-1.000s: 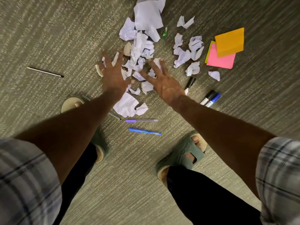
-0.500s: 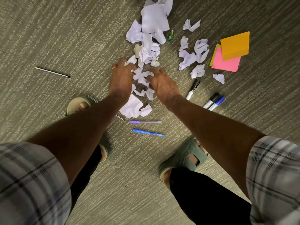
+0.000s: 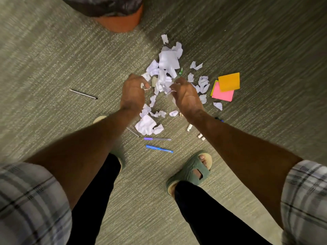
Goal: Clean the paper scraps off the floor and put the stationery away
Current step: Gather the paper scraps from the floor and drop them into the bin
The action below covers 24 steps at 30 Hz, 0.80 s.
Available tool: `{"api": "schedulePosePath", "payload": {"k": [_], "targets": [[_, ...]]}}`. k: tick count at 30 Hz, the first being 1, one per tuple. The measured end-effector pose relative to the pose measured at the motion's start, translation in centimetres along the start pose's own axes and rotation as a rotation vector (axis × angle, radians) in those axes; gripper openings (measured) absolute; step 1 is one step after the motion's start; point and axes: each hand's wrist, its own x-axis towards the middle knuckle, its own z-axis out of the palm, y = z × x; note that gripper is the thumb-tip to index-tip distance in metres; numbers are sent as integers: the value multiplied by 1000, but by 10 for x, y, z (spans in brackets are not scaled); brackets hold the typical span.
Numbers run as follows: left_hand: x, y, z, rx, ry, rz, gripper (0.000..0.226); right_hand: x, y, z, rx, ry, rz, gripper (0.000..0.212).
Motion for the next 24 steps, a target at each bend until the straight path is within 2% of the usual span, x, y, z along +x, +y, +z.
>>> {"api": "schedulePosePath", "payload": {"k": [5, 9, 13, 17, 19, 21, 24], "targets": [[-4, 46, -61, -76, 37, 9, 27, -11, -48, -62, 92, 155, 16, 22], [-2, 79, -111, -162, 56, 8, 26, -19, -89, -106, -40, 149, 3, 33], [9, 102, -169, -270, 100, 40, 28, -7, -137, -155, 74, 235, 17, 25], [32, 113, -223, -277, 119, 31, 21, 14, -180, -189, 124, 223, 72, 32], [47, 117, -247, -354, 127, -14, 18, 27, -204, -205, 296, 266, 100, 27], [65, 120, -268, -464, 107, -135, 17, 42, -225, -218, 444, 251, 172, 26], [94, 121, -293, -640, 42, -331, 22, 66, -248, -230, 526, 200, 266, 32]]}}
